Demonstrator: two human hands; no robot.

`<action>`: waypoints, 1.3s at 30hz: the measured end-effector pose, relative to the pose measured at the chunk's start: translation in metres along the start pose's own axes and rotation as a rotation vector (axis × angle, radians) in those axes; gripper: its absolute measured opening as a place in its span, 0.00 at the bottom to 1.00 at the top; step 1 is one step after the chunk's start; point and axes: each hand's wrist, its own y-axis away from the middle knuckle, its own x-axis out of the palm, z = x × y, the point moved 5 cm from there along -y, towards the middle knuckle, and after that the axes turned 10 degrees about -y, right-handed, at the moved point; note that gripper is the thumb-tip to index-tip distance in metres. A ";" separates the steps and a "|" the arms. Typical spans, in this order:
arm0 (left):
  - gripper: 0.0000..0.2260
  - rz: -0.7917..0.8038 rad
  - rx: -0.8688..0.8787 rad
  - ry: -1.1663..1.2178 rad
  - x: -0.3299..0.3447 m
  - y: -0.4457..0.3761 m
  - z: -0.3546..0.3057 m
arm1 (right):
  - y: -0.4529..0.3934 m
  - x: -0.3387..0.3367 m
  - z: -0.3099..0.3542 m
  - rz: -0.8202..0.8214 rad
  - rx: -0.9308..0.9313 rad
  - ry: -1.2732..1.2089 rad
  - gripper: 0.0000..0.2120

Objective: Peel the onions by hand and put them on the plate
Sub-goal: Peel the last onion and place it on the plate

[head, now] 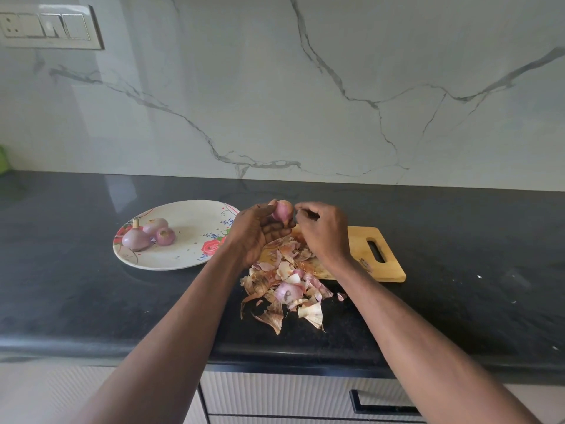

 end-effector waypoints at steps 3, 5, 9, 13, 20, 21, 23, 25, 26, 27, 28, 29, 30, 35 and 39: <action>0.06 -0.026 0.008 0.003 -0.003 -0.001 0.000 | 0.000 0.003 0.002 0.052 0.001 -0.081 0.13; 0.06 -0.036 0.016 0.000 -0.003 -0.001 0.000 | 0.000 0.005 0.001 0.060 -0.019 -0.062 0.13; 0.04 -0.049 0.020 -0.022 -0.004 -0.002 0.000 | 0.000 0.005 -0.005 0.052 -0.001 -0.095 0.10; 0.03 -0.059 0.024 -0.036 -0.004 -0.002 -0.001 | 0.001 0.005 -0.009 0.047 0.072 -0.212 0.08; 0.03 -0.053 0.015 -0.034 -0.002 0.000 -0.001 | 0.003 0.004 -0.011 0.005 0.142 -0.242 0.04; 0.03 -0.055 0.012 -0.037 -0.002 0.000 0.000 | 0.004 0.005 -0.011 0.007 0.137 -0.217 0.03; 0.03 -0.056 0.006 -0.033 -0.001 0.000 0.001 | 0.004 0.006 -0.011 0.010 0.145 -0.183 0.03; 0.03 -0.059 0.005 -0.018 -0.001 0.000 0.001 | 0.003 0.006 -0.012 0.016 0.157 -0.179 0.05; 0.03 -0.065 0.006 -0.007 -0.002 0.000 0.001 | 0.003 0.006 -0.012 0.027 0.161 -0.180 0.06; 0.04 -0.071 0.009 0.001 -0.002 0.000 0.000 | 0.003 0.006 -0.012 0.037 0.158 -0.181 0.09; 0.04 -0.080 0.014 0.003 -0.003 0.000 0.000 | 0.002 0.007 -0.012 0.045 0.149 -0.176 0.10; 0.04 -0.088 0.019 0.000 -0.003 0.000 0.000 | 0.002 0.009 -0.011 0.046 0.134 -0.163 0.11; 0.04 -0.094 0.022 -0.005 -0.003 0.000 0.000 | 0.003 0.010 -0.011 0.041 0.119 -0.147 0.10; 0.03 -0.099 0.035 -0.017 -0.003 -0.001 0.000 | 0.003 0.007 -0.010 -0.012 0.092 -0.140 0.07; 0.03 -0.104 0.041 -0.019 -0.002 0.000 0.000 | 0.003 0.006 -0.008 -0.002 0.069 -0.142 0.07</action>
